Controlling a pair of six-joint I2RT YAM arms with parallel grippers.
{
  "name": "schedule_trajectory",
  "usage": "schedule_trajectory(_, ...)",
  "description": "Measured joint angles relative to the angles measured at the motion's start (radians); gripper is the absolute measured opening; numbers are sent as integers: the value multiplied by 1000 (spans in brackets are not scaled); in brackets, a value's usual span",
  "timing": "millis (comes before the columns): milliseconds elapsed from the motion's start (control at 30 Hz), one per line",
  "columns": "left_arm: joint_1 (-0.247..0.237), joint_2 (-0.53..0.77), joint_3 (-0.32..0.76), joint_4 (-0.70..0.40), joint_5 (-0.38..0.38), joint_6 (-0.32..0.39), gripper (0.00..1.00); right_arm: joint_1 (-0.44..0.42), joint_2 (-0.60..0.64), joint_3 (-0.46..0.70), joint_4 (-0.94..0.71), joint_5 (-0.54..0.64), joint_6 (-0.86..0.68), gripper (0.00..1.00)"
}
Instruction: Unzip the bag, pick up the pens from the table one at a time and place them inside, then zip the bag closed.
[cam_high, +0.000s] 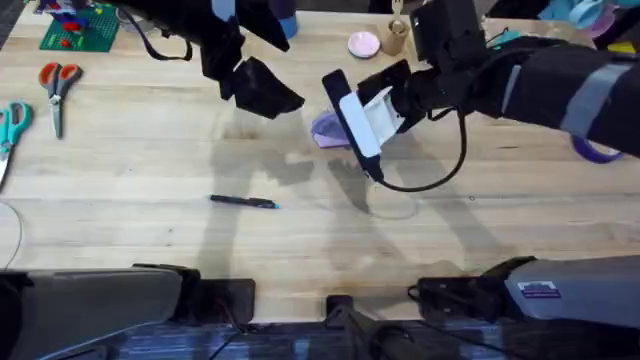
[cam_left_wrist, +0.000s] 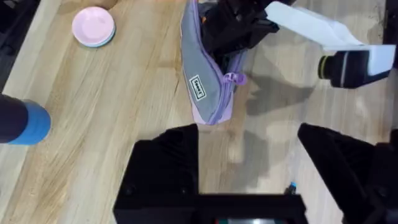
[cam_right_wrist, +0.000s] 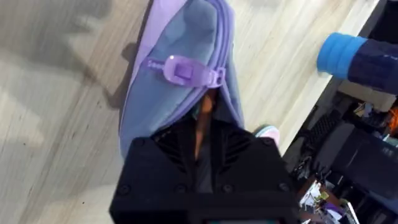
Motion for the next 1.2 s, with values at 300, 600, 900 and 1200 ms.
schedule_trajectory(300,0,0,0,0,0,0,993,3,9,0,-15,-6,11,993)
schedule_trajectory(600,0,0,0,0,0,0,993,3,9,0,-11,-5,32,996)
schedule_trajectory(900,0,0,0,0,0,0,994,3,-19,-3,6,-6,252,995)
schedule_trajectory(1200,0,0,0,42,0,0,993,-2,-212,-3,16,-35,527,995)
